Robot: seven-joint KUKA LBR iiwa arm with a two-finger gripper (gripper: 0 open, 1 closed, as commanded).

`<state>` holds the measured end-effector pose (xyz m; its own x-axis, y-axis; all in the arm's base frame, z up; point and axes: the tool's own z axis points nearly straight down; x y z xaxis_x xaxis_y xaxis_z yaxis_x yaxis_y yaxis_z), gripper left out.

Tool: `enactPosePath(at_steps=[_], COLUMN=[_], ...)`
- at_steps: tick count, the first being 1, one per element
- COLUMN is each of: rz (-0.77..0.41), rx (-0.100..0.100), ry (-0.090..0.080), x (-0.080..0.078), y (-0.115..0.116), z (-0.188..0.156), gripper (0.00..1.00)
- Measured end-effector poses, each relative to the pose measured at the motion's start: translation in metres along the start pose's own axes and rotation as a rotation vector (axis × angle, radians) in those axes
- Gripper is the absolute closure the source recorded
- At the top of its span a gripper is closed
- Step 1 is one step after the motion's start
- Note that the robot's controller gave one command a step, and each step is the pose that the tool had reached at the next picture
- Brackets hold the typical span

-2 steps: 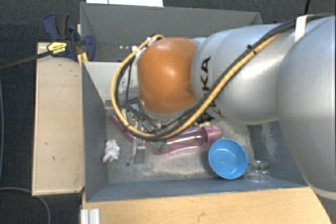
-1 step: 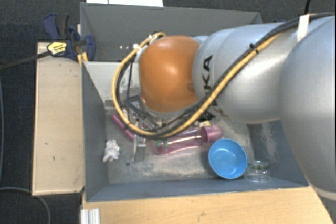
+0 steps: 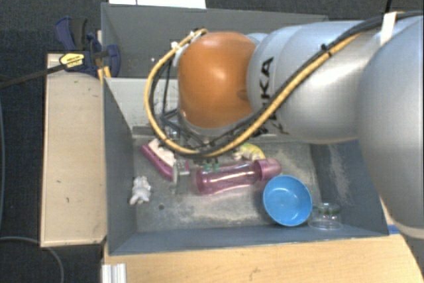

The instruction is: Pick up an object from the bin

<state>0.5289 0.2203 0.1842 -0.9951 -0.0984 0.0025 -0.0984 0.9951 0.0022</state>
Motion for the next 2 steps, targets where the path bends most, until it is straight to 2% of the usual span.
enactPosePath(at_steps=[1,2], rz=[-0.108,-0.130], rx=[0.000,0.001], ry=[-0.012,0.002], x=[-0.026,-0.033], y=[-0.039,-0.054], z=[0.050,0.068], gripper=[0.00,0.00])
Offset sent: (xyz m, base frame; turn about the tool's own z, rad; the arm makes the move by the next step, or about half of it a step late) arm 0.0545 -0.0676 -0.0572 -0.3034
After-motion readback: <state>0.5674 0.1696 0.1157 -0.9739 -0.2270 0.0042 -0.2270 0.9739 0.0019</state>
